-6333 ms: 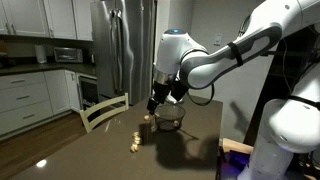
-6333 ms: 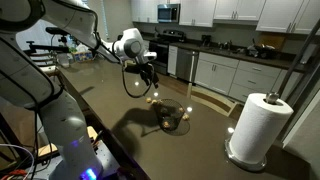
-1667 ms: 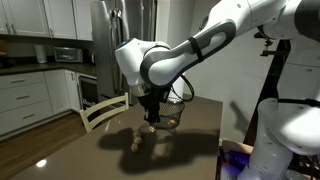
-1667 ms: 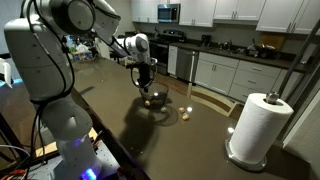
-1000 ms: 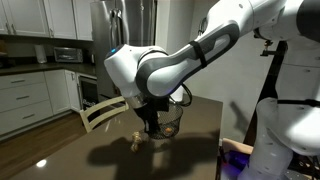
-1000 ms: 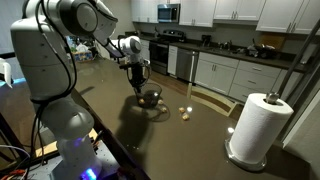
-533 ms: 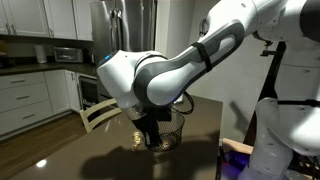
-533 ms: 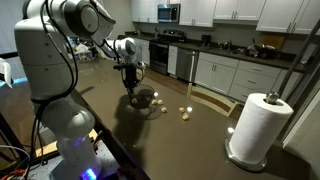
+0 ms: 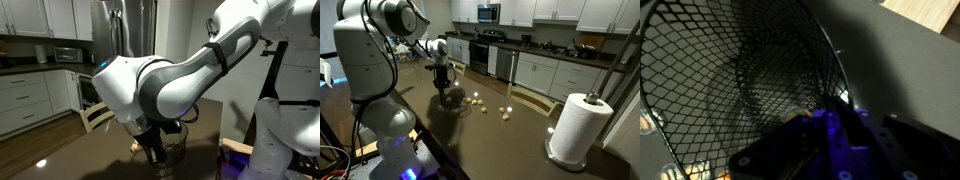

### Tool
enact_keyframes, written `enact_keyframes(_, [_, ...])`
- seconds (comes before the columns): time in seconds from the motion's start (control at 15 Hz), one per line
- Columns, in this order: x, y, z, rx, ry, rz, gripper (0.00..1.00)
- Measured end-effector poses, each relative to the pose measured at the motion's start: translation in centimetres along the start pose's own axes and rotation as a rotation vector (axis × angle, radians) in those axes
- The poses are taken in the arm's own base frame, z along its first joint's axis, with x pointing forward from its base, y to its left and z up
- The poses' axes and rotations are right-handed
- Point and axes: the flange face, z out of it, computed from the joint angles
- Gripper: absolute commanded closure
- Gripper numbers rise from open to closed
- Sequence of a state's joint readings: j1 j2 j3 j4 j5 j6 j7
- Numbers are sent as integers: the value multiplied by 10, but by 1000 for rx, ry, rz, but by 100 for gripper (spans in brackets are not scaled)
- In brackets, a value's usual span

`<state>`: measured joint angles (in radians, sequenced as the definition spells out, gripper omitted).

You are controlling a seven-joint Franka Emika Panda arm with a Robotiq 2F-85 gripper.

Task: Move the basket to the left

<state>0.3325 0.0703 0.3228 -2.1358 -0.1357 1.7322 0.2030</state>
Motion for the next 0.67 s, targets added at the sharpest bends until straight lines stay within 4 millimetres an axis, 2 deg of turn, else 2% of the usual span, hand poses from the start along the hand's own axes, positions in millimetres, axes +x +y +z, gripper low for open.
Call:
enact_keyframes(0.47, [-12,-34,21,-14,-36,-161,95])
enact_keyframes(0.67, [-15,-40,26,-8,-31,-228,95])
